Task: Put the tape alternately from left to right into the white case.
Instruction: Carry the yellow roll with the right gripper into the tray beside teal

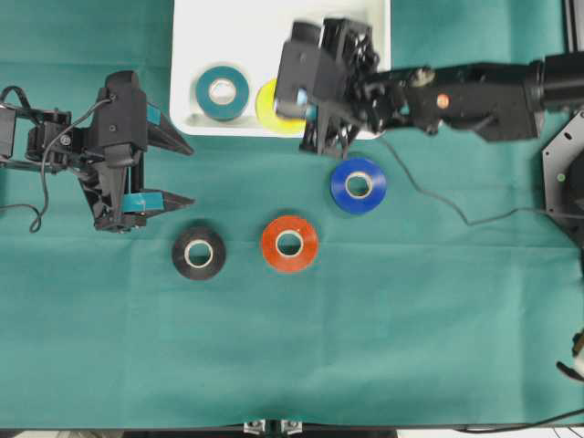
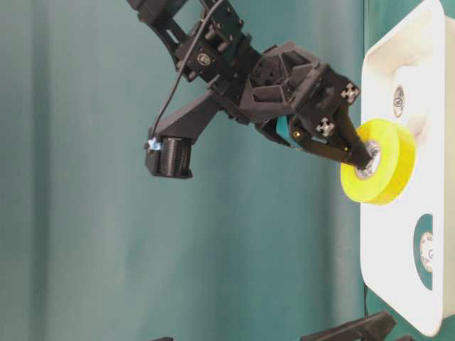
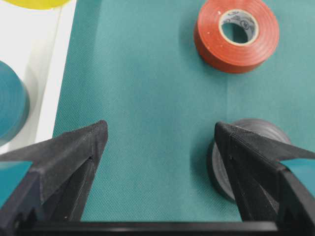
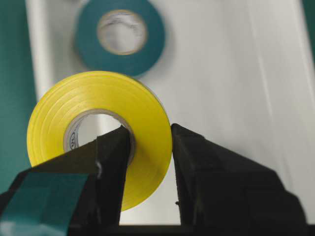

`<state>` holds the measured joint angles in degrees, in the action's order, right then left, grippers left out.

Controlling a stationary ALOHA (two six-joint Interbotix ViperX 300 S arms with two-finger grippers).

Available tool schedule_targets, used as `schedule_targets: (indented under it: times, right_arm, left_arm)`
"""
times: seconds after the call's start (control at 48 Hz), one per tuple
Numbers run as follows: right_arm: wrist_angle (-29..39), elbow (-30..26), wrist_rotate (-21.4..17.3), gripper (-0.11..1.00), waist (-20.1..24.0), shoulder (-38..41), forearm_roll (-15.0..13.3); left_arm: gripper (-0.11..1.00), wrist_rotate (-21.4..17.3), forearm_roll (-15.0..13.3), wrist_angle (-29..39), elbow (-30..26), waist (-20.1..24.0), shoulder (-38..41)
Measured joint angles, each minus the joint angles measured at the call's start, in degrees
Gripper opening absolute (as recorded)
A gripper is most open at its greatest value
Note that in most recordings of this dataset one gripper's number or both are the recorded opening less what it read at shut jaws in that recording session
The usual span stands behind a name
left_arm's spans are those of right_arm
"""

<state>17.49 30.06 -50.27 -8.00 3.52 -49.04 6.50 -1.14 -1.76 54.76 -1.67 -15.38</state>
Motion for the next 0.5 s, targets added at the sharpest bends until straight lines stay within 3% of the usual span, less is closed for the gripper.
schedule_targets:
  times: [0.229,0.5]
  right_arm:
    - [-6.2,0.8,-0.1,0.27,-5.4,2.9,0.0]
    - [-8.6,0.8,-0.1,0.27,-5.8,5.6,-0.1]
  left_arm:
    - [0.72,0.0,-0.1,-0.1,0.0,0.0,0.0]
    - [0.72,0.0,-0.1,-0.1,0.0,0.0,0.0]
